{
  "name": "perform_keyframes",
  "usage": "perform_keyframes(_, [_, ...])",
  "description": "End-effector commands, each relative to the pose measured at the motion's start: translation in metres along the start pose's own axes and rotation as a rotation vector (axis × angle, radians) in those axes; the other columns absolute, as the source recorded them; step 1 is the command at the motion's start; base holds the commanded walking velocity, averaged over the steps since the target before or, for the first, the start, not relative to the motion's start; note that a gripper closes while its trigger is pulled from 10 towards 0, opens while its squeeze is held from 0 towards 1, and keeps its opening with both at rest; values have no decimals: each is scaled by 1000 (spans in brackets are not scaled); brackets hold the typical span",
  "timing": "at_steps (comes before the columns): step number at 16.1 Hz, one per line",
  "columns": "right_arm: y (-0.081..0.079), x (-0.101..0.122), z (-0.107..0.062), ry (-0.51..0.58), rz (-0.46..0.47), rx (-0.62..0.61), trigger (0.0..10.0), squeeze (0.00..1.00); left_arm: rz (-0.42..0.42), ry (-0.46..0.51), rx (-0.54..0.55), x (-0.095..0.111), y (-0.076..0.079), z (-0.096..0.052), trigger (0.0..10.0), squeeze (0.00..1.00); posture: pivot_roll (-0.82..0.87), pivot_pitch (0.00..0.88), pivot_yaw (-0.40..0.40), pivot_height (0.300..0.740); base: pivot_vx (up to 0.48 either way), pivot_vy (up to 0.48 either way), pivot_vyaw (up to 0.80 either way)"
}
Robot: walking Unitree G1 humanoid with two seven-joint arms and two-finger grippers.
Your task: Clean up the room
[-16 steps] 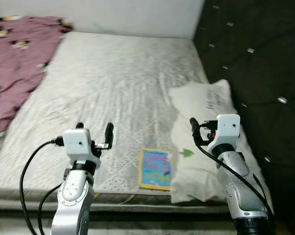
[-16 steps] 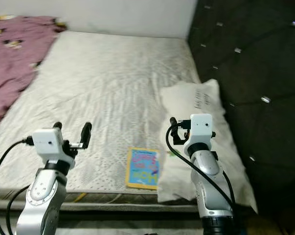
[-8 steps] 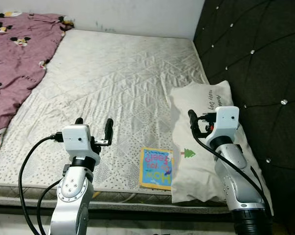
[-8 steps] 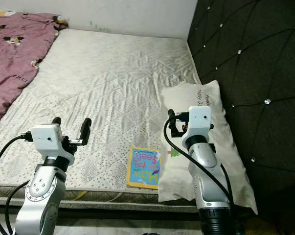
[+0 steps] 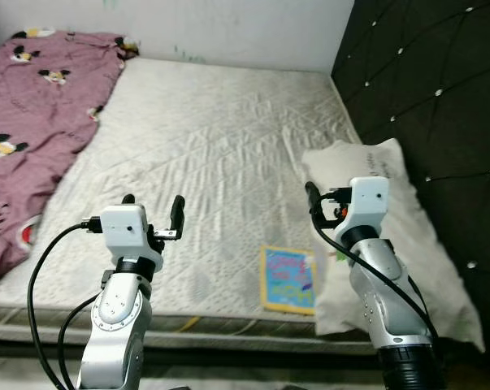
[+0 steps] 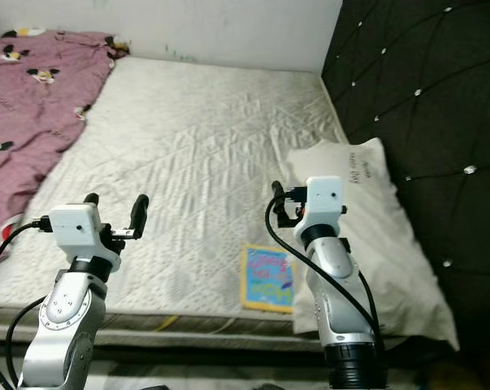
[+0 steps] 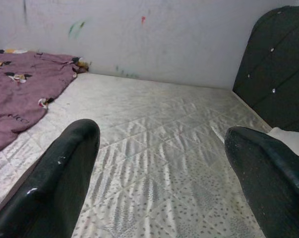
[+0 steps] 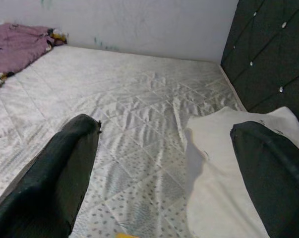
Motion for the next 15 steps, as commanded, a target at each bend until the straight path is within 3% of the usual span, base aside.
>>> perform_keyframes(1, [6, 1, 0, 6, -3, -14, 10000, 0, -10, -4, -24, -2, 7, 1, 10000, 0, 8, 94, -45, 740, 0, 476, 0])
perform_keyframes(15, [1, -1, 8, 2, 2, -5, 10000, 0, -31, 13, -33, 2, 12, 7, 10000, 0, 4, 103, -37, 740, 0, 476, 0])
Point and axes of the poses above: a point about 5 cm out from each wrist's last joint towards the gripper, its own z axis pointing out of the wrist towards the gripper, its own x axis along the axis of the wrist's last joint, y = z × x, the point moved 3 cm from there along z, pointing out of the wrist towards the gripper, and after that the axes turned 4 degrees about -z, right-handed, at the moved point
